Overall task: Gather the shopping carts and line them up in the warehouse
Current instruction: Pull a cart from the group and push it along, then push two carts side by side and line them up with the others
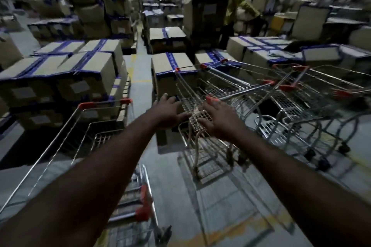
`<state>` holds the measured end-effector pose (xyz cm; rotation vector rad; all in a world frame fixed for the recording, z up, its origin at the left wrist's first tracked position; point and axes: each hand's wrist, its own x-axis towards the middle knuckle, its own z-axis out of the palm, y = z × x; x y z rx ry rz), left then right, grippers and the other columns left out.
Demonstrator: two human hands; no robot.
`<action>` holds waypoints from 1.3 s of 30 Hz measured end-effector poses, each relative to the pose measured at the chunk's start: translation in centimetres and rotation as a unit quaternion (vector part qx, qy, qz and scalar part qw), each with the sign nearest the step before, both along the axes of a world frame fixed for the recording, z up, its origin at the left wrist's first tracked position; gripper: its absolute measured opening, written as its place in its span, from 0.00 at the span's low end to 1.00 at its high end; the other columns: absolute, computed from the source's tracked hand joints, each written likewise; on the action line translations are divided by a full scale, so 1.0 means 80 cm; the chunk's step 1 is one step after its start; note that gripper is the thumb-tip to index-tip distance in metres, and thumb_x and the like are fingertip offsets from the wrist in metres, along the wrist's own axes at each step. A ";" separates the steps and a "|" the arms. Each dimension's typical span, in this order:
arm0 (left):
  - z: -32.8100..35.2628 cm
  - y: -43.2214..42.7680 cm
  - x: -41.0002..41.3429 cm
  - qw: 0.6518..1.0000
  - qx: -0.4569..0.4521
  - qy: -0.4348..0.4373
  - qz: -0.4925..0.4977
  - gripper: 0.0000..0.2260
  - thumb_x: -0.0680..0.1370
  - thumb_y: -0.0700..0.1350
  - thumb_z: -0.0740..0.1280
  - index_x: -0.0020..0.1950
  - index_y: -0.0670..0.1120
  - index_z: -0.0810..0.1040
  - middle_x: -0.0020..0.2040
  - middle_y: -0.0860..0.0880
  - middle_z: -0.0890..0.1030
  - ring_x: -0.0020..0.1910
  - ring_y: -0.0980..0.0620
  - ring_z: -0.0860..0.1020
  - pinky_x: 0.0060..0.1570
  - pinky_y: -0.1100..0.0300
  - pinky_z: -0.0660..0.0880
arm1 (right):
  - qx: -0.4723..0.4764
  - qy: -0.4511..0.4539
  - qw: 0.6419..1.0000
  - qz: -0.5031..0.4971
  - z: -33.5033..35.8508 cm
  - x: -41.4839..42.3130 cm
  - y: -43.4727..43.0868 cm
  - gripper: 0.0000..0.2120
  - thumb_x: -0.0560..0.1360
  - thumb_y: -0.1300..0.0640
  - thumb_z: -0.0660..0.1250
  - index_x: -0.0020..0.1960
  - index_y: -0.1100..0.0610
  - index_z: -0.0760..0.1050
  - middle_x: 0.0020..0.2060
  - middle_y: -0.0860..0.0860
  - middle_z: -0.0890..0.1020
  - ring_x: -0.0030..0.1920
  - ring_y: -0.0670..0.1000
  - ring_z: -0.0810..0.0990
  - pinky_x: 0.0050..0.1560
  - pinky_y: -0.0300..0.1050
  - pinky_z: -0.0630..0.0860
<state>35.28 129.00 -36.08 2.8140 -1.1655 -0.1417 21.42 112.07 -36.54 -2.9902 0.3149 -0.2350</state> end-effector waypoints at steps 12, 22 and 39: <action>0.010 -0.305 0.088 0.990 -0.066 0.037 -0.116 0.33 0.78 0.69 0.53 0.80 0.54 0.56 0.81 0.48 0.53 0.80 0.42 0.45 0.75 0.36 0.50 | -0.020 -0.009 0.992 -0.125 0.021 0.073 -0.246 0.32 0.80 0.36 0.56 0.79 0.49 0.57 0.79 0.54 0.57 0.79 0.55 0.53 0.76 0.65 0.49; -0.093 -0.470 0.177 0.976 -0.051 0.142 -0.155 0.28 0.79 0.66 0.56 0.74 0.52 0.66 0.71 0.46 0.71 0.68 0.44 0.70 0.65 0.41 0.71 | -0.012 0.065 0.982 -0.175 -0.021 0.172 -0.410 0.34 0.78 0.36 0.59 0.79 0.47 0.55 0.80 0.54 0.55 0.79 0.56 0.52 0.75 0.66 0.45; -0.155 -0.499 0.191 0.992 0.025 0.119 -0.037 0.18 0.82 0.62 0.52 0.67 0.56 0.69 0.63 0.49 0.80 0.62 0.45 0.77 0.67 0.33 0.61 | 0.068 0.144 0.979 -0.123 -0.099 0.165 -0.559 0.21 0.80 0.40 0.60 0.70 0.44 0.68 0.71 0.52 0.72 0.73 0.55 0.67 0.75 0.66 0.51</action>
